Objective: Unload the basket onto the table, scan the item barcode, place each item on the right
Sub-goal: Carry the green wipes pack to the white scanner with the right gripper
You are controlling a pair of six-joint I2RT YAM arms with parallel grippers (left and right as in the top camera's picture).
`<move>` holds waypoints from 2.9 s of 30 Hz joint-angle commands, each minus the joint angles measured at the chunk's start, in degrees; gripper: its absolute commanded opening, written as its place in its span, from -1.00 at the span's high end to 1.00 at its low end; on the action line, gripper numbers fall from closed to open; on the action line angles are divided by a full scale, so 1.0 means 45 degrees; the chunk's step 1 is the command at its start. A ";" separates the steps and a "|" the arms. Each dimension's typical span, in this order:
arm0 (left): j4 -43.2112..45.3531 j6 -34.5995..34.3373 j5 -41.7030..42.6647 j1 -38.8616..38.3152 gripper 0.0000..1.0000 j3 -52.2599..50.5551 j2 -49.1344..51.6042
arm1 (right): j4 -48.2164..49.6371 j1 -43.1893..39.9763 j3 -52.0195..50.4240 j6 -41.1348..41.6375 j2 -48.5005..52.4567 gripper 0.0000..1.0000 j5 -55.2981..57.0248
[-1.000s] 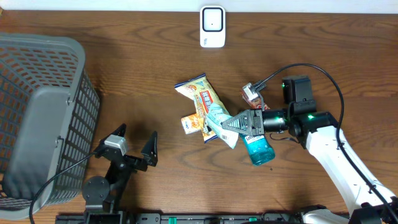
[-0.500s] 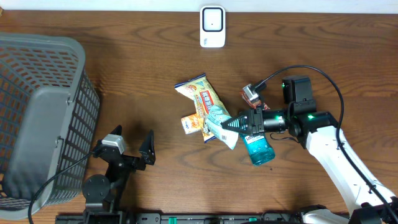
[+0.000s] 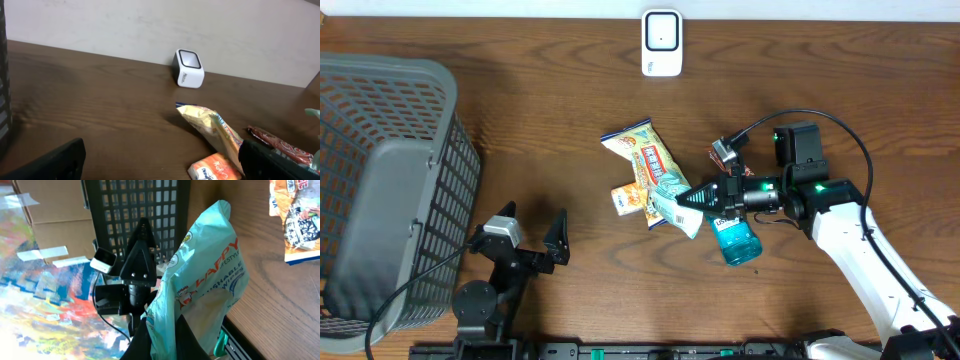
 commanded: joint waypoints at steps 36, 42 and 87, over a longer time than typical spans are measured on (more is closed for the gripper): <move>-0.0466 -0.0019 0.0049 -0.0053 -0.95 -0.0185 -0.0005 | 0.5401 0.0767 0.0000 -0.6173 -0.0607 0.98 1.3503; -0.0466 -0.0019 0.0049 -0.0053 -0.96 -0.0185 -0.0005 | 0.8252 0.0801 0.1098 -0.6737 0.1943 0.98 1.4129; -0.0466 -0.0019 0.0049 -0.0053 -0.96 -0.0185 -0.0005 | 0.4488 0.3531 1.6441 -1.3396 1.3493 0.98 2.3173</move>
